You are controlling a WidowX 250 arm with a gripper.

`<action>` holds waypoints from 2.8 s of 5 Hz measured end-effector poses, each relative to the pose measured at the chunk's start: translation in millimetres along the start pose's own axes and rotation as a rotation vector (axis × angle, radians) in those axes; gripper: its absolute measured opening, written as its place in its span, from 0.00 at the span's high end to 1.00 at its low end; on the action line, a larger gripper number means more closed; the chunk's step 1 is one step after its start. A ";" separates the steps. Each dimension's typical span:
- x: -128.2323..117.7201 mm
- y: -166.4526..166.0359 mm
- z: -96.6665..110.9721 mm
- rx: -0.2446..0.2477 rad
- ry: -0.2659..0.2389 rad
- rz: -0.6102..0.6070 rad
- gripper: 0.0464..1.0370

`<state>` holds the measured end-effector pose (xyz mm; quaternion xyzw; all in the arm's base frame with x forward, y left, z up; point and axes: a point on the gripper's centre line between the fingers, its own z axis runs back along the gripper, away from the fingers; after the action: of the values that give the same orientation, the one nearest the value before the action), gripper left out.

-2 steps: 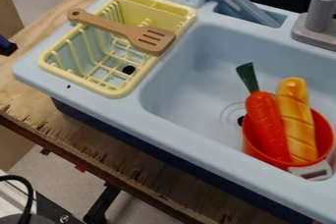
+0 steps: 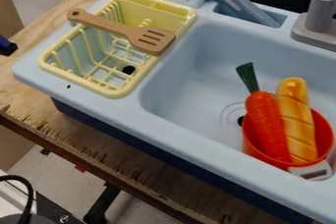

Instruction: Put the knife in the sink

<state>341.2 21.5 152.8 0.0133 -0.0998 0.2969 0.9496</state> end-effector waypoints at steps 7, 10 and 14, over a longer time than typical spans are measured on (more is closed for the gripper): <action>24.5 -60.8 -22.4 -0.329 -0.166 0.583 0.06; 26.2 -66.0 -31.6 -0.334 -0.149 0.627 0.06; 26.1 -70.2 -46.0 -0.342 -0.173 0.652 0.06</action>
<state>410.3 -17.7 115.2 -0.1528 -0.2268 0.5603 0.7818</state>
